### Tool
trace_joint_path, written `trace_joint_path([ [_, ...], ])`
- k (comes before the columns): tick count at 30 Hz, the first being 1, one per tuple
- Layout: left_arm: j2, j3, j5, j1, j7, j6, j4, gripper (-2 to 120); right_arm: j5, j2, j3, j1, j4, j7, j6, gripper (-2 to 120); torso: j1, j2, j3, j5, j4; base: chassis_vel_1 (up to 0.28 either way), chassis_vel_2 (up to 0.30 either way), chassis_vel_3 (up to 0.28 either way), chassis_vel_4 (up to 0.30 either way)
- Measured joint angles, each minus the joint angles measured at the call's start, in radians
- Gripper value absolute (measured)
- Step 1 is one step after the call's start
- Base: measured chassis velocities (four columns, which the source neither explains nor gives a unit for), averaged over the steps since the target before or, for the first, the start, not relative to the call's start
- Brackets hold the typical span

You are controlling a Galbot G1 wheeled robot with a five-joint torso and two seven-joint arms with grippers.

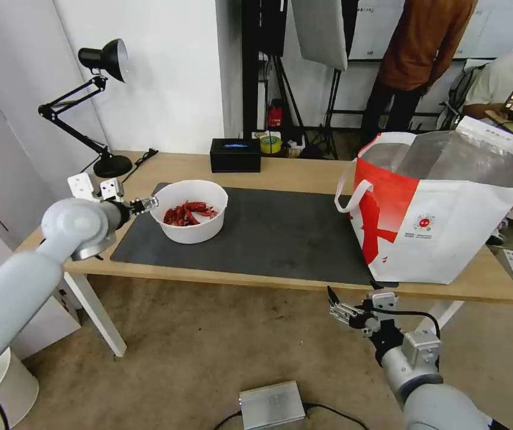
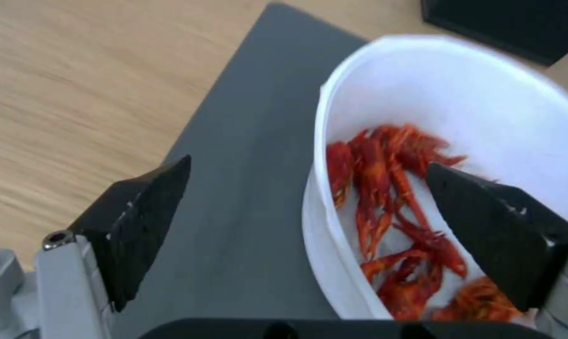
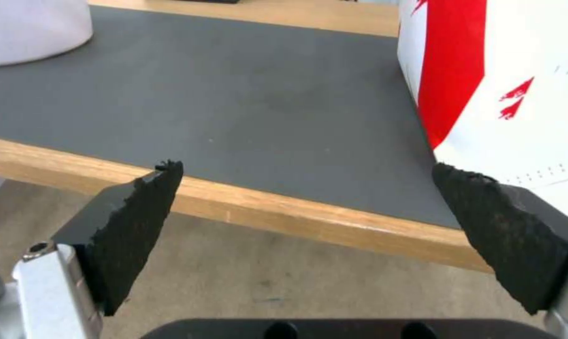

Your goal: Pick up the trash from the table and place it into the takeout bag.

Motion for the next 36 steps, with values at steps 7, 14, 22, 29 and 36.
trace_joint_path([
  [7, -0.027, 0.067, 0.058, -0.033, 0.012, 0.019, 0.045, 100, 0.0, 0.0, 0.0, 0.0, 0.0, 0.0, 0.0, 100, 0.0, 0.0, 0.0, 0.0, 0.0001, 0.0, 0.0, 0.0, 0.0],
  [14, -0.052, 0.107, 0.082, -0.052, 0.002, 0.02, 0.067, 91, 0.0, 0.0, 0.0, 0.0, 0.0, 0.0, 0.0, 100, 0.0, 0.0, 0.0, 0.0001, 0.0001, 0.0, 0.0, 0.0, 0.0],
  [22, -0.054, 0.131, 0.084, -0.068, -0.015, 0.032, 0.07, 59, 0.0, 0.0, 0.0, 0.0, 0.0, 0.0, 0.0, 100, 0.0, 0.0, 0.0, 0.0001, 0.0001, 0.0, 0.0, 0.0, 0.0],
  [29, -0.046, 0.143, 0.081, -0.073, -0.018, 0.039, 0.063, 34, 0.0, 0.0, 0.0, 0.0, 0.0, 0.0, 0.0, 100, 0.0, 0.0, 0.0, 0.0001, 0.0001, 0.0, 0.0, 0.0, 0.0],
  [36, -0.039, 0.147, 0.08, -0.073, -0.023, 0.041, 0.049, 12, 0.0, 0.0, 0.0, 0.0, 0.0, 0.0, 0.0, 100, 0.0, 0.0, 0.0, 0.0, 0.0001, 0.0, 0.0, 0.0, 0.0],
])
